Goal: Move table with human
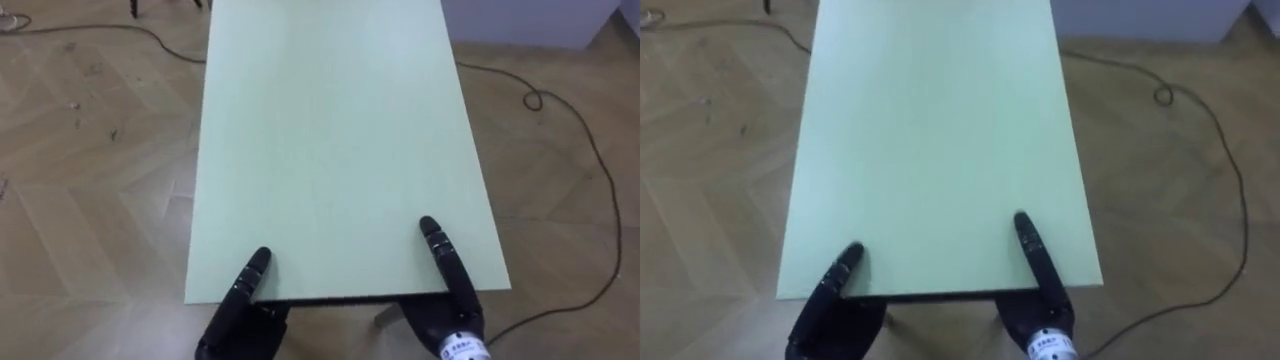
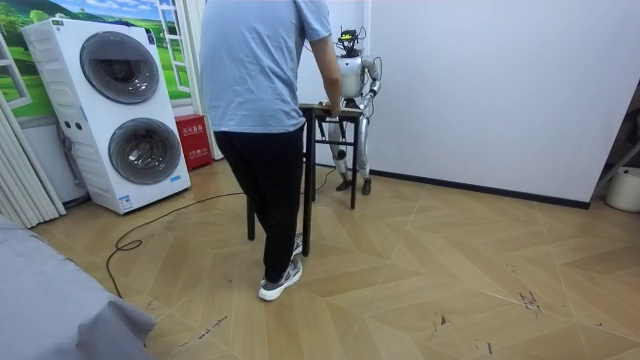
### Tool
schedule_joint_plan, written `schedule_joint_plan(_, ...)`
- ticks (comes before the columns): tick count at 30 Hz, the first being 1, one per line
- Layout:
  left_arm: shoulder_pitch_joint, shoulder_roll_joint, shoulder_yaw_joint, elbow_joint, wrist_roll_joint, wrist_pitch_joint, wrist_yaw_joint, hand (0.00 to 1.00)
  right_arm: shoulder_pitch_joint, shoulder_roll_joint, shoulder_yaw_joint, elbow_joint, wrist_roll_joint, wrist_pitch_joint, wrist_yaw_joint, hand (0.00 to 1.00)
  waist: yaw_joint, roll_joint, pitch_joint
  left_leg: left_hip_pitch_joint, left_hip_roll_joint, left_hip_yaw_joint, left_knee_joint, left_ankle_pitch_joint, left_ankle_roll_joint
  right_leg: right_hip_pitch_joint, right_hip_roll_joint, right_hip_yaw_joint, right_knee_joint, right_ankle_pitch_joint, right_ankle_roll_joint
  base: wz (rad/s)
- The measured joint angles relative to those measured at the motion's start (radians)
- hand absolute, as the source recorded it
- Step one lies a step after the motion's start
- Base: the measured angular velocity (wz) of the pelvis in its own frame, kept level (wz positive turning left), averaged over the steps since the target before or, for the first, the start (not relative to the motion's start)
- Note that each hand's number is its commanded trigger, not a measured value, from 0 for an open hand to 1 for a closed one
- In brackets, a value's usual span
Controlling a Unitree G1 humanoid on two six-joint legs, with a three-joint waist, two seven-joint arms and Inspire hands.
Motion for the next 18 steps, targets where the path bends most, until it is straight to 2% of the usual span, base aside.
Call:
schedule_joint_plan(1,0.0,-0.005,0.005,0.0,0.001,0.003,0.001,1.0,-0.002,-0.002,0.0,-0.001,-0.002,-0.001,0.0,1.0,-0.022,0.016,0.0009,0.062,-0.002,-0.005,-0.077,-0.041,-0.028,-0.02,-0.001,-0.012,0.032,0.001,0.002,0.34)
schedule_joint_plan(2,0.0,-0.003,0.008,0.001,0.004,0.01,0.001,1.0,0.003,-0.003,0.001,-0.001,-0.002,-0.004,-0.002,1.0,-0.038,0.017,0.0013,0.094,-0.026,0.0,-0.176,-0.063,-0.03,-0.033,-0.01,-0.012,0.049,0.016,0.001,0.43)
schedule_joint_plan(3,0.001,-0.002,0.008,0.001,0.004,0.013,0.004,1.0,0.009,-0.002,0.004,-0.001,-0.004,-0.01,-0.002,1.0,-0.044,0.016,0.0003,0.118,-0.043,-0.004,-0.234,-0.062,-0.03,-0.036,-0.015,-0.004,0.047,0.032,-0.004,0.4)
schedule_joint_plan(4,0.001,-0.008,0.006,0.001,0.004,0.017,0.009,1.0,0.015,-0.005,0.012,-0.004,-0.001,-0.025,-0.002,1.0,-0.053,0.023,-0.0045,0.173,-0.067,-0.009,-0.377,-0.059,-0.037,-0.046,-0.015,0.024,0.025,0.073,-0.015,0.32)
schedule_joint_plan(5,-0.004,-0.014,0.005,-0.005,0.004,0.019,0.009,1.0,0.015,-0.014,0.013,-0.02,0.006,-0.028,-0.002,1.0,-0.068,0.037,-0.0102,0.202,-0.075,-0.014,-0.473,-0.062,-0.044,-0.062,-0.022,0.04,-0.009,0.102,-0.008,0.26)
schedule_joint_plan(6,-0.009,-0.018,0.005,-0.005,0.004,0.019,0.009,1.0,0.013,-0.016,0.013,-0.026,0.006,-0.031,-0.002,1.0,-0.068,0.044,-0.0103,0.204,-0.074,-0.012,-0.494,-0.069,-0.045,-0.073,-0.023,0.038,-0.009,0.106,-0.005,0.07)
schedule_joint_plan(7,-0.015,-0.024,0.006,-0.004,0.004,0.017,0.009,1.0,0.007,-0.018,0.015,-0.026,0.01,-0.033,-0.002,1.0,-0.058,0.056,-0.0103,0.215,-0.072,-0.011,-0.55,-0.092,-0.035,-0.109,-0.027,0.04,0.05,0.106,-0.005,0.06)
schedule_joint_plan(8,-0.021,-0.026,0.002,-0.004,0.014,0.011,0.011,1.0,0.008,-0.024,0.012,-0.028,0.02,-0.035,-0.002,1.0,-0.07,0.06,-0.0096,0.246,-0.076,-0.025,-0.604,-0.095,-0.026,-0.185,-0.059,0.043,0.202,0.112,0.002,0.2)
schedule_joint_plan(9,-0.027,-0.023,-0.003,0.0,0.017,0.005,0.013,1.0,0.01,-0.029,0.012,-0.027,0.024,-0.037,-0.002,1.0,-0.087,0.061,-0.006,0.26,-0.078,-0.041,-0.622,-0.097,-0.022,-0.237,-0.064,0.049,0.269,0.108,0.021,0.36)
schedule_joint_plan(10,-0.029,0.001,-0.015,-0.002,0.006,-0.014,0.013,1.0,0.012,-0.02,0.018,-0.027,0.021,-0.038,-0.003,1.0,-0.099,0.062,-0.0074,0.251,-0.086,-0.083,-0.62,-0.113,-0.005,-0.294,-0.018,0.146,0.19,0.107,0.044,0.17)
schedule_joint_plan(11,-0.028,0.019,-0.017,-0.005,-0.009,-0.026,0.01,1.0,0.012,-0.003,0.025,-0.029,0.01,-0.043,-0.003,1.0,-0.097,0.046,-0.0144,0.232,-0.103,-0.095,-0.603,-0.135,-0.006,-0.329,-0.005,0.201,0.03,0.205,0.048,0.05)
schedule_joint_plan(12,-0.03,0.017,-0.017,-0.003,-0.013,-0.029,0.007,1.0,0.013,-0.004,0.031,-0.039,-0.004,-0.05,-0.002,1.0,-0.101,0.045,-0.0103,0.23,-0.113,-0.093,-0.592,-0.153,-0.002,-0.347,-0.012,0.192,0.003,0.291,-0.001,0.0)
schedule_joint_plan(13,-0.028,0.002,-0.023,0.004,-0.016,-0.028,0.007,1.0,0.015,-0.013,0.033,-0.044,-0.005,-0.059,-0.006,1.0,-0.103,0.056,-0.0133,0.23,-0.112,-0.076,-0.573,-0.165,-0.005,-0.337,-0.025,0.159,0.009,0.293,0.006,0.0)
schedule_joint_plan(14,-0.028,-0.007,-0.025,0.012,-0.003,-0.028,0.009,1.0,0.012,-0.022,0.033,-0.037,-0.002,-0.054,-0.008,1.0,-0.093,0.054,-0.0122,0.235,-0.121,-0.064,-0.572,-0.167,-0.006,-0.328,-0.032,0.142,-0.01,0.3,-0.002,-0.06)
schedule_joint_plan(16,-0.031,-0.017,-0.024,0.037,-0.001,-0.027,0.009,1.0,0.013,-0.021,0.029,-0.021,-0.001,-0.048,-0.008,1.0,-0.094,0.052,-0.0114,0.235,-0.127,-0.064,-0.569,-0.163,-0.003,-0.307,-0.032,0.143,-0.042,0.319,0.002,-0.04)
schedule_joint_plan(17,-0.03,-0.017,-0.025,0.049,-0.004,-0.026,0.009,1.0,0.013,-0.02,0.025,-0.009,-0.001,-0.042,-0.008,1.0,-0.097,0.053,-0.011,0.235,-0.131,-0.063,-0.561,-0.161,0.001,-0.291,-0.03,0.143,-0.071,0.334,0.015,-0.05)
schedule_joint_plan(18,-0.03,-0.019,-0.026,0.053,-0.004,-0.026,0.009,1.0,0.013,-0.02,0.023,-0.005,-0.002,-0.04,-0.008,1.0,-0.097,0.051,-0.0113,0.231,-0.135,-0.061,-0.559,-0.159,0.004,-0.286,-0.03,0.146,-0.086,0.346,0.018,-0.08)
